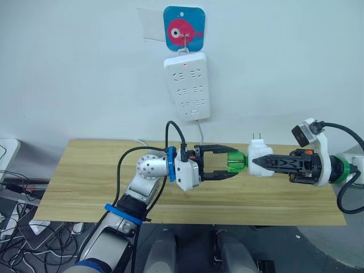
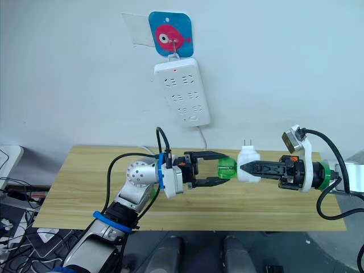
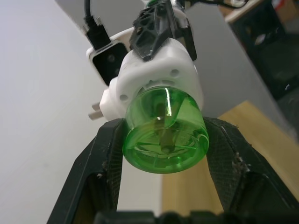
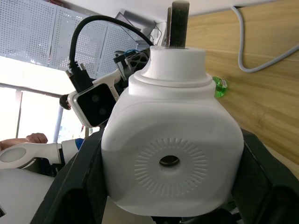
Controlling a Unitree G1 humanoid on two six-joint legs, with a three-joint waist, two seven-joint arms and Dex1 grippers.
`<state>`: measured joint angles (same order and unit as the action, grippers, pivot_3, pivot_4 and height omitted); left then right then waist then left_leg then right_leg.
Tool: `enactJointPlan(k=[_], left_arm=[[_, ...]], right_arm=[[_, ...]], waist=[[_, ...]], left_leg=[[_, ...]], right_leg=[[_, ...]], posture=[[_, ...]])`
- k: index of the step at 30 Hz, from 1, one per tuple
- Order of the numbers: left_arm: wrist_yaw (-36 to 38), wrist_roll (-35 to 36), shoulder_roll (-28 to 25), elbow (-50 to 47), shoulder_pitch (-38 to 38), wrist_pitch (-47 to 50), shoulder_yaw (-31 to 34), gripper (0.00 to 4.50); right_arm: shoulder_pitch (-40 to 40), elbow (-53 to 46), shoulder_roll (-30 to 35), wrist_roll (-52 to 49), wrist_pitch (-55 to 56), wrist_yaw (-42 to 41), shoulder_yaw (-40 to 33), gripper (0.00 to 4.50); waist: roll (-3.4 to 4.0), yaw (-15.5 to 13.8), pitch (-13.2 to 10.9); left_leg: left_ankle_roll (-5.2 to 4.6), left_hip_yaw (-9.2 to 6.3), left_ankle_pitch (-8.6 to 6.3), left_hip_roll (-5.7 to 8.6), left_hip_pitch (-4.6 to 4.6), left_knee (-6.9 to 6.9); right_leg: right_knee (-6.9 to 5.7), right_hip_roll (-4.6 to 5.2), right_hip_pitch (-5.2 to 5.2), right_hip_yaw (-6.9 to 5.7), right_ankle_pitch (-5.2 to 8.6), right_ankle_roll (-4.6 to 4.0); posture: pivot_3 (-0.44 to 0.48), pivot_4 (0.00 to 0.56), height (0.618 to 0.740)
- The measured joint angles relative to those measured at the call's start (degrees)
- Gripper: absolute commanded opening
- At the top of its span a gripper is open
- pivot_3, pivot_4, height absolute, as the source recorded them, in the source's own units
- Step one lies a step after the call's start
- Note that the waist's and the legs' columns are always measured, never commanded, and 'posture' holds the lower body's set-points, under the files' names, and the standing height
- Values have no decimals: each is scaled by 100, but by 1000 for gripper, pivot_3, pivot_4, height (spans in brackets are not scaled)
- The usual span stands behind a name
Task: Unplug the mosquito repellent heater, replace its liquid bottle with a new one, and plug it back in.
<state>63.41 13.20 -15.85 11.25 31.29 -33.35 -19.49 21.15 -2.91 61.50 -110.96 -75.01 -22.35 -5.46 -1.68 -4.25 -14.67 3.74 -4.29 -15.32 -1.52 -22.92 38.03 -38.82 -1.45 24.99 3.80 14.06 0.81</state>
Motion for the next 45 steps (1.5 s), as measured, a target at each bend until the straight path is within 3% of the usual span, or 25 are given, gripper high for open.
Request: enactJointPlan(k=[1, 5, 9, 13, 14, 19, 20, 26, 30, 33, 36, 38, 42, 45], left_arm=[[55, 155, -43, -82, -18, 341, -29, 2251], [81, 2687, -639, -1088, 322, 5577, -148, 2251], [-170, 4431, -821, -557, 1117, 9166, 250, 2251], [-416, 4866, -585, -32, 1220, 10368, 580, 2251], [-458, 4944, -550, 36, 1219, 10613, 652, 2959], [-690, 4933, -580, 91, 1174, 11132, 1032, 4464], [-685, 4906, -593, 82, 1175, 11136, 1092, 4464], [-417, 4529, -1046, -217, 1172, 10815, 1214, 4464], [-301, 4181, -1190, -1144, 841, 9964, 1337, 4464], [-107, 3004, -1110, -1875, 216, 7793, 1195, 4464], [304, 1623, -885, -1956, -400, 4846, 993, 4464], [578, 668, -577, -1498, -623, 2267, 849, 4464], [738, 87, -316, -646, -504, -332, 823, 4464], [685, -130, -162, -80, -235, -1344, 800, 4464]], right_arm=[[0, 0, 19, 2, -3, 9, 1, 2990], [33, -123, 119, 193, -87, -67, 10, 2990], [138, -294, 54, 362, -168, -307, 58, 2990], [147, -334, 49, 411, -175, -341, 107, 2990], [135, -363, 50, 407, -179, -352, 116, 2990], [17, -409, 146, 313, -157, -331, 96, 2990], [-19, -409, 156, 268, -151, -329, 93, 2990], [-342, -297, 334, 36, 12, -227, -111, 2990], [-459, -154, 308, -5, 133, -115, -206, 2990], [-513, -44, 261, -5, 178, -88, -258, 2990], [-518, 45, 181, -5, 177, -88, -278, 2990], [-425, 74, 65, -6, 173, -88, -276, 2990], [-218, 59, -101, -8, 138, -103, -276, 2990], [-197, 33, -136, -8, 95, -108, -272, 2990]], waist=[[1, 7, -2], [-4, 84, -35], [1, 201, -41], [-3, 280, -45], [-3, 281, -51], [-1, 287, -54], [-1, 286, -54], [-1, 284, -54], [0, 275, -54], [1, 261, -53], [2, 221, -52], [2, 140, -52], [2, 32, -52], [2, -34, -52]], left_leg=[[0, 0, 0, 0, 0, 0], [-1, -28, 1, -7, -6, 3], [-2, -30, 0, -10, -4, 0], [-3, -30, 0, -9, -6, -4], [-3, -30, 0, -10, -7, -5], [-2, -30, 1, -12, -5, -7], [-1, -29, 1, -11, -5, -6], [-1, -19, 1, -6, -7, -6], [1, -18, 1, -4, -7, -7], [4, -9, 3, -2, -4, -8], [4, 2, 3, -2, -1, -8], [4, 9, 3, -1, -1, -5], [2, 16, 2, 4, -4, 4], [0, 17, 2, 6, -8, 4]], right_leg=[[0, 0, 0, 0, 0, 1], [-5, -9, 0, -25, 18, 31], [-4, -17, 0, -29, 20, 31], [-2, -16, 2, -29, 20, 30], [-3, -16, 5, -28, 20, 30], [-10, -16, 9, -27, 20, 29], [-10, -16, 8, -26, 20, 29], [-5, -7, 9, -18, 20, 29], [-4, 1, 9, -18, 20, 29], [-2, 9, 8, -9, 16, 22], [2, 11, 9, 1, 3, -1], [5, 10, 8, 9, 1, -2], [10, 8, 6, 18, -3, 8], [18, 8, 5, 19, -7, 12]], posture=[[156, 270, 740], [170, 267, 740], [164, 266, 740], [159, 263, 740], [159, 263, 740], [163, 256, 740], [170, 250, 740], [172, 244, 740], [179, 241, 740], [192, 236, 740], [190, 238, 740], [187, 240, 740], [183, 242, 740], [180, 245, 740]])
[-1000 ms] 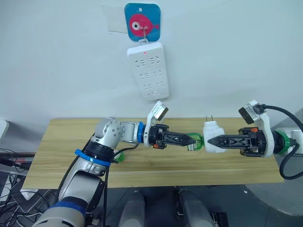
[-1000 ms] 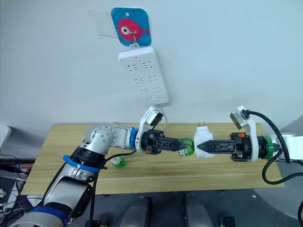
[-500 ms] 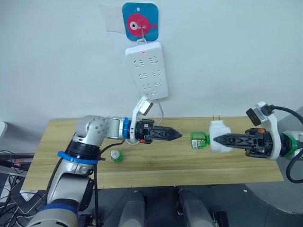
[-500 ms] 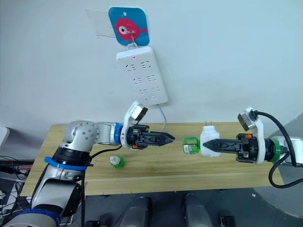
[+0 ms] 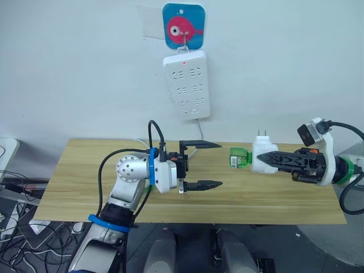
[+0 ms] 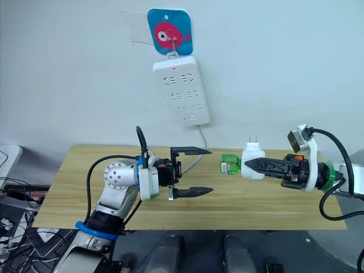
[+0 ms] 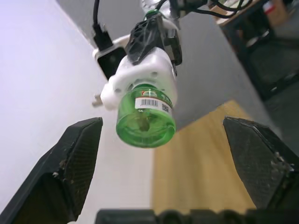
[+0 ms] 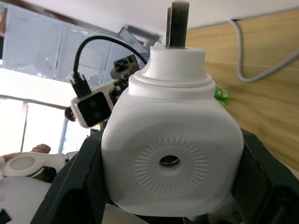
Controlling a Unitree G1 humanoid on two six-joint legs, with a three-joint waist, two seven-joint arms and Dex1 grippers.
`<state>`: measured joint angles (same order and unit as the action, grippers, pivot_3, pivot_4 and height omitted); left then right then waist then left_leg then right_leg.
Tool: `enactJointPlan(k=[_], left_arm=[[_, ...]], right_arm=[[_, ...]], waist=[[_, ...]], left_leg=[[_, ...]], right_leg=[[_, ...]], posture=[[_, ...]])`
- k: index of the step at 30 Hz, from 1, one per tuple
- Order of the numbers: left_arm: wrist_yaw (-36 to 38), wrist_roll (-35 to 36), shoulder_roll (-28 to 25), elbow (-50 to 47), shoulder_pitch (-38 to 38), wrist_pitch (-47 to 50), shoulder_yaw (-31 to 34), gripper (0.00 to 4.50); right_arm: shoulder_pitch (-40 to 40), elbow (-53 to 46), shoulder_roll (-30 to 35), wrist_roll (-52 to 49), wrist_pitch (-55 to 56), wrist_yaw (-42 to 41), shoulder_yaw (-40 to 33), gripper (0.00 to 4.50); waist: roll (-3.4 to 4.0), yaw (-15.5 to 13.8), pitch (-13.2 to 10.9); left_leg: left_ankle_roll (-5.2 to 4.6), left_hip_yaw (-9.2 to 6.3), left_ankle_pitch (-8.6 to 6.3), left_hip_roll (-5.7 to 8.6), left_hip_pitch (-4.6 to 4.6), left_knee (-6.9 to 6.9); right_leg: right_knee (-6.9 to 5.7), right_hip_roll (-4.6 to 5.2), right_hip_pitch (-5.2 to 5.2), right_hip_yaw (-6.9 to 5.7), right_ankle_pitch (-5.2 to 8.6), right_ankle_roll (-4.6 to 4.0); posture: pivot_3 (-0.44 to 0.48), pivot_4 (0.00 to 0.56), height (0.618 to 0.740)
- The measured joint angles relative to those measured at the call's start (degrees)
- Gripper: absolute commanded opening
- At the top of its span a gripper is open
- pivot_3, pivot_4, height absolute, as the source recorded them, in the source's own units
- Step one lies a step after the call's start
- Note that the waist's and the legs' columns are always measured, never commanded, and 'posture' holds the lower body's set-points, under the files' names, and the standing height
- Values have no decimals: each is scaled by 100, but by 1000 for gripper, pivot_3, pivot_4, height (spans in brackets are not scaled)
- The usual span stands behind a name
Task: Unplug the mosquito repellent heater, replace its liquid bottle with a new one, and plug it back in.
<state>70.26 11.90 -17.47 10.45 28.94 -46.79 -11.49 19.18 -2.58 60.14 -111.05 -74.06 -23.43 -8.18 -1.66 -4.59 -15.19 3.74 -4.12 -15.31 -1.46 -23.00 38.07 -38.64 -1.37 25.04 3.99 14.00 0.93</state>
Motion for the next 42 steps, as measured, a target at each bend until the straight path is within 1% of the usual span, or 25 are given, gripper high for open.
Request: enactJointPlan(k=[1, 4, 7, 12, 18, 22, 23, 25, 26, 27, 33, 35, 37, 38, 39, 40, 42], left_arm=[[-86, -117, 72, 287, 157, -439, -12, 4464], [-370, -472, 251, 920, 523, -1271, -68, 4464], [-648, -808, 277, 1336, 725, -1822, -180, 4464], [-1154, -1091, 335, 1848, 970, -2377, -322, 4464], [-1765, -1454, 231, 2118, 1147, -2661, -415, 4464], [-2070, -1554, 150, 2193, 1195, -2766, -530, 3660], [-2111, -1559, 137, 2195, 1208, -2774, -565, 3295], [-2227, -1593, 109, 2206, 1234, -2810, -641, 2793], [-2264, -1624, 89, 2217, 1238, -2830, -670, 2457], [-2330, -1650, 66, 2230, 1238, -2840, -703, 2273], [-2523, -1577, -72, 2232, 1238, -2794, -924, 2268], [-2241, -984, -152, 2023, 1185, -2225, -1231, 2268], [-1583, 135, -226, 1371, 914, -675, -1508, 2268], [-1348, 668, -258, 981, 768, 274, -1589, 2268], [-1159, 1335, -331, 512, 664, 1564, -1663, 2268], [-1058, 1883, -432, 157, 661, 2684, -1686, 2268], [-1037, 2860, -643, -353, 774, 4634, -1680, 2268]], right_arm=[[8, -15, -21, 0, -19, 0, 5, 2990], [40, -28, -69, 0, -43, 0, 33, 2990], [99, -30, -89, 0, -55, 0, 51, 2990], [194, -35, -190, 0, -60, 0, 62, 2990], [223, -50, -205, 0, -63, 11, 82, 2990], [223, -52, -220, 0, -61, 28, 94, 2990], [223, -55, -222, 0, -61, 33, 99, 2990], [223, -66, -243, 0, -58, 56, 107, 2990], [226, -66, -252, 0, -54, 71, 108, 2990], [229, -66, -257, 0, -54, 96, 119, 2990], [260, -67, -268, 0, -57, 136, 159, 2990], [259, -61, -256, 3, -44, 183, 159, 2990], [256, -40, -180, 17, -12, 250, 157, 2990], [250, -32, -132, 21, -4, 272, 154, 2990], [241, -18, -70, 22, 24, 295, 148, 2990], [240, -15, -24, 23, 40, 314, 145, 2990], [224, -26, 65, 18, 30, 304, 145, 2990]], waist=[[0, -17, 0], [-1, -19, 0], [-1, -13, 0], [-1, 3, 0], [-1, 5, 0], [-1, 4, 0], [-1, 4, 0], [-1, 5, 0], [-1, 7, 0], [-1, 9, 0], [-1, 10, 0], [0, 16, 0], [0, 45, 0], [-1, 56, 0], [-1, 64, 0], [0, 72, -1], [-1, 92, -1]], left_leg=[[-1, -1, 0, 1, -2, 0], [-3, 0, -2, 4, -4, 0], [-6, -1, -4, 3, -2, -1], [-8, -5, -4, -1, 4, 0], [-8, -5, -4, 0, 5, 1], [-8, -7, -4, 0, 4, 1], [-8, -7, -4, 0, 4, 1], [-8, -7, -4, 0, 5, 1], [-8, -7, -4, 0, 5, 1], [-8, -7, -4, -1, 5, 1], [-8, -8, -3, -1, 5, 1], [-8, -8, -3, -1, 4, 1], [-8, -11, -3, -6, 4, 1], [-8, -15, -3, -6, 2, 1], [-8, -24, -3, -7, 0, 1], [-9, -34, -3, -7, 0, 2], [-11, -43, -2, -9, 1, 3]], right_leg=[[3, 1, 0, -1, -1, 1], [6, 5, -1, 0, -4, 2], [1, 5, -1, -1, -5, 2], [-16, 1, 0, -4, -5, 1], [-17, 0, -1, -5, -5, 1], [-18, 1, -1, -6, -5, 1], [-18, 2, -1, -6, -5, 1], [-18, 2, -1, -6, -5, 1], [-19, 1, -1, -6, -5, 1], [-20, 1, -1, -7, -5, 1], [-21, 1, -1, -8, -5, 1], [-21, 1, -1, -8, -5, 1], [-24, 3, 0, -9, -5, 1], [-23, 2, 0, -13, -5, 1], [-25, 2, 0, -21, -4, 2], [-25, 0, -1, -33, -3, 3], [-29, -8, -2, -41, 2, 11]], posture=[[179, 245, 740], [178, 245, 740], [175, 243, 740], [170, 247, 740], [165, 250, 740], [165, 250, 740], [164, 252, 740], [163, 251, 740], [163, 251, 740], [163, 251, 740], [162, 249, 740], [161, 251, 740], [161, 251, 740], [159, 251, 740], [160, 252, 740], [162, 253, 740], [165, 252, 740]])
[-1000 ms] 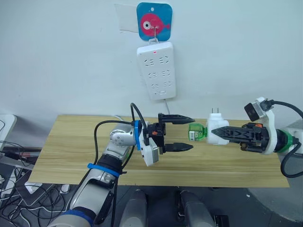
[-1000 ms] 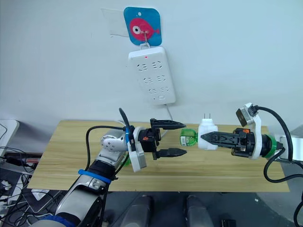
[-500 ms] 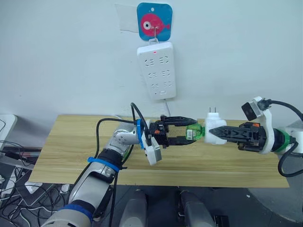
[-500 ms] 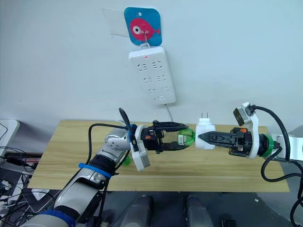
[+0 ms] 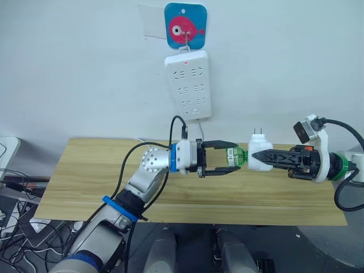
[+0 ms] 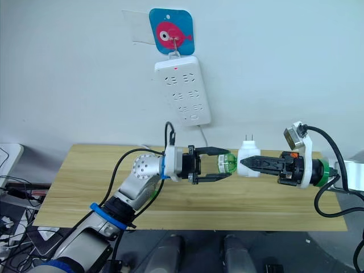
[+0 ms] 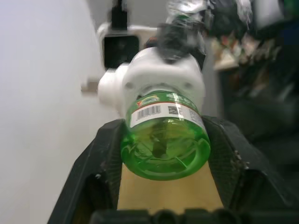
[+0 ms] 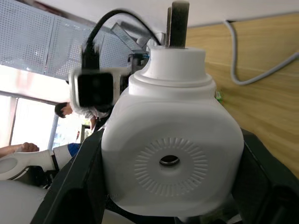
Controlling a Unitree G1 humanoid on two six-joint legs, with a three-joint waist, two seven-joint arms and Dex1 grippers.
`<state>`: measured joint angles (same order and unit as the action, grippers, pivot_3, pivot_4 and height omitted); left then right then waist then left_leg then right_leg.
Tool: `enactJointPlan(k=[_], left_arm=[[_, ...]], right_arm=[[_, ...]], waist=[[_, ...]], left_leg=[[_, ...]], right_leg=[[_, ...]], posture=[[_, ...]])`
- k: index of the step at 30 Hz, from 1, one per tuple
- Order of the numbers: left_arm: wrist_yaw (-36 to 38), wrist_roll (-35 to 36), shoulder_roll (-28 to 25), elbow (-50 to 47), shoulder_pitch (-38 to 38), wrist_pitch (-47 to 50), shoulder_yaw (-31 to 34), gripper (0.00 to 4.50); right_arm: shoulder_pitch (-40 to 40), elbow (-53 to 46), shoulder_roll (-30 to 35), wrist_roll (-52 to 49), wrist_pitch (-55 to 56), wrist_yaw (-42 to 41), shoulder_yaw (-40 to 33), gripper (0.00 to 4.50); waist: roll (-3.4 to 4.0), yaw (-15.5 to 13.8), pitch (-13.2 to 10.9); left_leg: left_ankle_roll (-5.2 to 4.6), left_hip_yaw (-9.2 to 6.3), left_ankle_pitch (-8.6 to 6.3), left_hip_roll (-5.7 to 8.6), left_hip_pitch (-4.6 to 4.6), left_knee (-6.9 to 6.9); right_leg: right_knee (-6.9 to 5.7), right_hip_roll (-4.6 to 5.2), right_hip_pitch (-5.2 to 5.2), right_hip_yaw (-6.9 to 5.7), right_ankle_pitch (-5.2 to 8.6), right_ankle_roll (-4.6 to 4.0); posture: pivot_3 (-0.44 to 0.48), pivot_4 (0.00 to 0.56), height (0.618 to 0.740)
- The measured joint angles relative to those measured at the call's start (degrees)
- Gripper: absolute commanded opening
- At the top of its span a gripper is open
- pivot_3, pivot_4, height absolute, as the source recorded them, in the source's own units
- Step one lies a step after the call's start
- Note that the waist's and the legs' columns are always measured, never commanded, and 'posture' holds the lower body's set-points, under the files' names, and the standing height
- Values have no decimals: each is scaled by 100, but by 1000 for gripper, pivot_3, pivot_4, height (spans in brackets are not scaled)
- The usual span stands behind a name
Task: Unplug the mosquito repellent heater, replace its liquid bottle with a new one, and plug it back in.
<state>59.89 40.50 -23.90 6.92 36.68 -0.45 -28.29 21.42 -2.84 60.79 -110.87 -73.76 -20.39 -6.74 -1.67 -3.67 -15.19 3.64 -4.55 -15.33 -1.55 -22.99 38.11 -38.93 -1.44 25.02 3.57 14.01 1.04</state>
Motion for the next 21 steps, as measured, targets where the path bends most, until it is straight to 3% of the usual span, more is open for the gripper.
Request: enactJointPlan(k=[3, 8, 13, 21], left_arm=[[-43, 1302, -163, -211, 340, 2687, 238, 2268], [-228, 2893, -44, 913, 1040, 6272, 905, 2268], [-184, 2911, -161, 1355, 1017, 7336, 1492, 2268], [-320, 2617, -185, 1194, 723, 7670, 2154, 2268]], right_arm=[[-36, -124, 148, -3, -72, -44, 9, 2990], [18, -268, 187, -10, -66, -85, 74, 2990], [-55, -274, 468, -20, -158, -181, 50, 2990], [-525, 350, 880, 453, -286, -362, -371, 2990]], waist=[[0, 82, 0], [-1, 227, -1], [0, 272, -2], [-1, 230, -2]], left_leg=[[-2, -3, 1, -3, 1, -1], [-3, -3, 1, -3, 0, -7], [-4, -3, 0, -7, -1, -14], [-3, 10, 1, 2, 0, -6]], right_leg=[[0, -11, -1, -3, 14, 21], [4, -16, 0, -4, 18, 17], [0, -16, 11, -4, 21, 6], [0, -5, 8, 8, 23, 8]], posture=[[164, 253, 740], [152, 254, 740], [152, 254, 740], [171, 261, 740]])
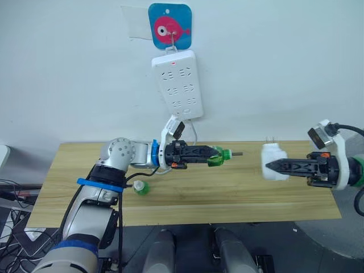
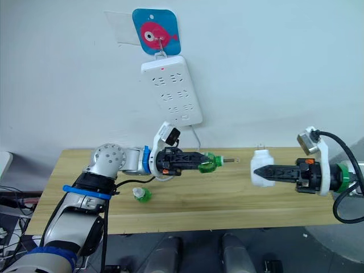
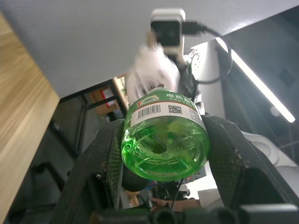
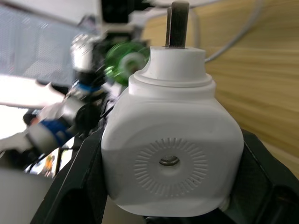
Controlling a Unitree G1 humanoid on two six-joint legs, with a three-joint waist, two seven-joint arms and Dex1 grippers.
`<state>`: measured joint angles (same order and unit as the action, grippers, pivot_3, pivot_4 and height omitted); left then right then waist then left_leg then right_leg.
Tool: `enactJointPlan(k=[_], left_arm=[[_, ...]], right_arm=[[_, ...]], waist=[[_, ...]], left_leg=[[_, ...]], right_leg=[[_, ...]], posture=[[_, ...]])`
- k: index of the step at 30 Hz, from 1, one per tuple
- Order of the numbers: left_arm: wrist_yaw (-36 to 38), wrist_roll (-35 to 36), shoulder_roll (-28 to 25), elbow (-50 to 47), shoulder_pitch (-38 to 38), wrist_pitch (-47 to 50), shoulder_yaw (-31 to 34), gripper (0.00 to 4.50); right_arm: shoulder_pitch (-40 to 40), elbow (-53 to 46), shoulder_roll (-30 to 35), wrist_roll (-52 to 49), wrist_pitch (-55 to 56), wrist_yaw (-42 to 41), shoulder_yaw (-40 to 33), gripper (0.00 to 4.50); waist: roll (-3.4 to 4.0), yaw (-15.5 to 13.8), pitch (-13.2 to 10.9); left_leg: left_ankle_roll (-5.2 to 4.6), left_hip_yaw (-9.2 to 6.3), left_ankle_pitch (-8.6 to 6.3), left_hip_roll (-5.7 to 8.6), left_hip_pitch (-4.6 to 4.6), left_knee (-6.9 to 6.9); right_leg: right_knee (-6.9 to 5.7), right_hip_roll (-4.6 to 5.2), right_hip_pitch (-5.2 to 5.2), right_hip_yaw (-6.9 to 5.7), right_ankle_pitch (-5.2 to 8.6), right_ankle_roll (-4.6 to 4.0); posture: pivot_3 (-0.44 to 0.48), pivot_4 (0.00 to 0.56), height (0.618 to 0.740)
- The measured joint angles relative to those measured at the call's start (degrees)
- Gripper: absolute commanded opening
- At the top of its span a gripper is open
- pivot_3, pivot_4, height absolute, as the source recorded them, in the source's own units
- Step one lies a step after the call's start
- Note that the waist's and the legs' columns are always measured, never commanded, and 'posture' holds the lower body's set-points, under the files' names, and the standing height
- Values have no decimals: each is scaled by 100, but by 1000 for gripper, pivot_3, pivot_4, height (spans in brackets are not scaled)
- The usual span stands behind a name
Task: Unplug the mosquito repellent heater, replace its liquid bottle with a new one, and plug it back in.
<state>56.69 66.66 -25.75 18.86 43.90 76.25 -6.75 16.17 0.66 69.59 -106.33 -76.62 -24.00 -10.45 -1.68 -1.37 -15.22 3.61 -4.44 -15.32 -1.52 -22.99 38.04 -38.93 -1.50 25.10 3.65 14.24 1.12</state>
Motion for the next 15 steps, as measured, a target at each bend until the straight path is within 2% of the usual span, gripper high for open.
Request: enactJointPlan(k=[3, 5, 8, 11, 15], left_arm=[[-2, -161, -28, -177, -102, 59, 76, 2268], [-44, -361, -38, -341, -238, -72, 142, 2268], [-97, -627, -33, -532, -374, -213, 171, 2268], [-100, -693, 4, -679, -398, -253, 246, 2268], [-98, -835, 8, -784, -408, -306, 268, 2268]], right_arm=[[119, 271, -30, 743, 7, 10, 89, 2990], [394, 397, -120, 1826, 191, 13, 489, 2990], [774, 711, -457, 3712, 614, -42, 1520, 2990], [1153, 1287, -891, 5087, 1031, -117, 2205, 2990], [1841, 2313, -1294, 6543, 1671, -567, 2746, 2990]], waist=[[0, -6, 0], [0, 8, 0], [0, -8, 0], [7, -18, -4], [10, -17, -7]], left_leg=[[0, -1, 0, -1, 0, -1], [1, 3, 0, -2, 4, -3], [2, 1, 1, -2, 1, -5], [4, 5, 2, 3, -5, -4], [4, 14, 2, 8, -2, -5]], right_leg=[[0, 0, 1, -1, 0, 0], [0, 0, 0, 3, 0, 0], [-1, -1, 8, 1, 0, 0], [-2, 9, 14, 5, -1, -1], [-2, 16, 14, 11, -5, -8]], posture=[[185, 260, 740], [193, 261, 740], [207, 262, 740], [223, 266, 740], [237, 269, 740]])
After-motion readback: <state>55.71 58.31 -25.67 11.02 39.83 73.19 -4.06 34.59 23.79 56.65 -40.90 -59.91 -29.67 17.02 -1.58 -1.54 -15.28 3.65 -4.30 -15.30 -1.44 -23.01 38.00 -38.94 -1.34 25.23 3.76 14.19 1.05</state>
